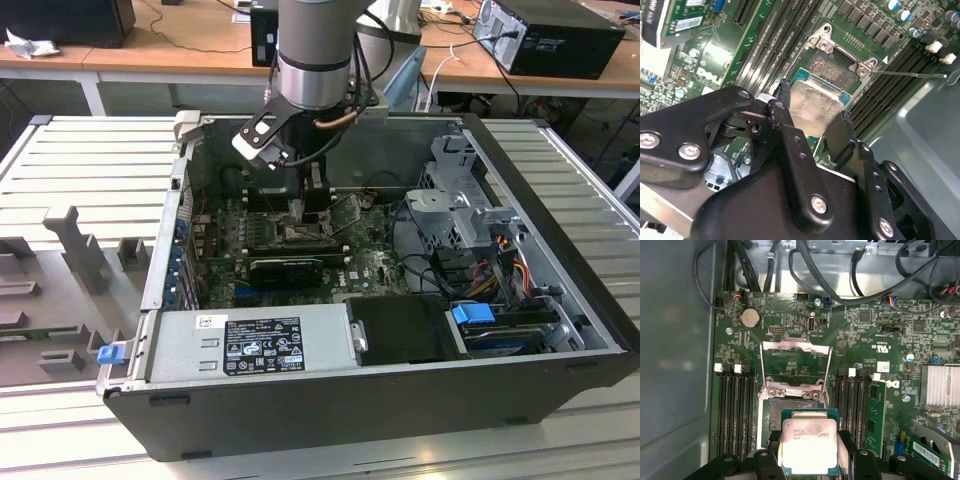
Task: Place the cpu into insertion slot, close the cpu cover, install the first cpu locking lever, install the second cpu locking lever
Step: 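Place the cpu into insertion slot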
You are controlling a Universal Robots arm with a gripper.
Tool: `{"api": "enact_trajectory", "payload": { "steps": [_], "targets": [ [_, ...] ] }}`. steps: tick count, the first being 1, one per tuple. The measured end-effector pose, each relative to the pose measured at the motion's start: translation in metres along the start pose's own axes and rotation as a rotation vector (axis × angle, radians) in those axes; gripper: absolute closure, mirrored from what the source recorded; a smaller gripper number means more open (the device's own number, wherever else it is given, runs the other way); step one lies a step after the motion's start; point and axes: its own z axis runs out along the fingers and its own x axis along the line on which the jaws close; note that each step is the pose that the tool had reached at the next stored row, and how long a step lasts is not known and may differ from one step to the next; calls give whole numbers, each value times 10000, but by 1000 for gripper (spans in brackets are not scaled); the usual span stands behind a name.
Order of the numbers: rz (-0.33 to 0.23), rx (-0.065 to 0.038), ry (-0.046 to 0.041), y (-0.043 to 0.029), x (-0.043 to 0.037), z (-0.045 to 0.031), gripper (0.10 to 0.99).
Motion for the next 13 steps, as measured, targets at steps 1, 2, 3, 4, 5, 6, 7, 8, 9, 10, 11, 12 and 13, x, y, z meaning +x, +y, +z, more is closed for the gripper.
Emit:
{"api": "enact_trajectory", "payload": {
  "steps": [1, 2, 3, 4, 5, 6, 7, 8, 9, 10, 11, 12, 13],
  "targets": [
    [31, -1, -1, 0, 9, 21, 561],
    [66, -2, -1, -1, 15, 40, 561],
    [168, -6, -1, 0, 18, 67, 561],
    [244, -7, -3, -1, 19, 82, 561],
    [306, -9, -5, -5, 20, 102, 561],
    [312, -10, -6, -15, 21, 130, 561],
    [311, -10, -6, -21, 22, 145, 561],
    [310, -10, -6, -30, 23, 160, 561],
    [311, -11, -5, -39, 24, 176, 561],
    [310, -12, -4, -47, 27, 190, 561],
    [310, -13, -5, -57, 32, 211, 561],
    [310, -15, -5, -63, 42, 228, 561],
    [310, -13, -7, -65, 54, 241, 561]
  ]
}}
